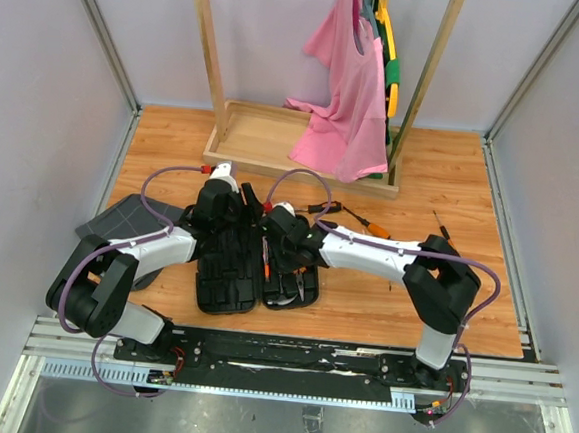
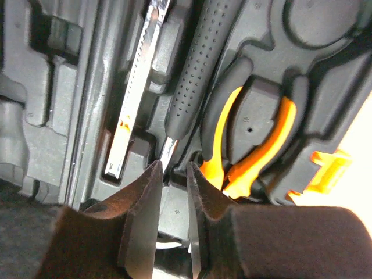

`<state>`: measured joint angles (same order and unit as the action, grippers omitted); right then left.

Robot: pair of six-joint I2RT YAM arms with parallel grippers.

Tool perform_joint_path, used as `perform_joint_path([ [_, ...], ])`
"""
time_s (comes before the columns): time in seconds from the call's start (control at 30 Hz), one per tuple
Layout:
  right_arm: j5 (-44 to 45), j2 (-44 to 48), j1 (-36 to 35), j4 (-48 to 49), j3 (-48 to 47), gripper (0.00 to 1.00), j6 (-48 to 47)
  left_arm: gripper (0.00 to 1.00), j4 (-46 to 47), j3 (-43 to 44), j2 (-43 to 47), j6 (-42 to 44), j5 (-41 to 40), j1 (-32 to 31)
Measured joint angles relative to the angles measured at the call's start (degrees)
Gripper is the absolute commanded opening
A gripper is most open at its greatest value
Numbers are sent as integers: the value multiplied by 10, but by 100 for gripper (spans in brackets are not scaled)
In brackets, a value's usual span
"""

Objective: Sort the tools into containers
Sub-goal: Place the hammer in the storage box, then pick up the screwdriver from the center of the board.

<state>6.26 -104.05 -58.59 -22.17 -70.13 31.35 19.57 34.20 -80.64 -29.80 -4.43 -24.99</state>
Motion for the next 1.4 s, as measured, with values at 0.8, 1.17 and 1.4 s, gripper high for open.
perform_joint_path([
  [0.8,159,394,104,12,244,63,-86,63,-4,0,0,0,-8,0],
  [1.17,120,455,266,-3,323,69,-90,63,-4,0,0,0,-8,0],
  [1.4,71,399,350,-4,327,64,-105,63,-4,2,0,0,-8,0],
])
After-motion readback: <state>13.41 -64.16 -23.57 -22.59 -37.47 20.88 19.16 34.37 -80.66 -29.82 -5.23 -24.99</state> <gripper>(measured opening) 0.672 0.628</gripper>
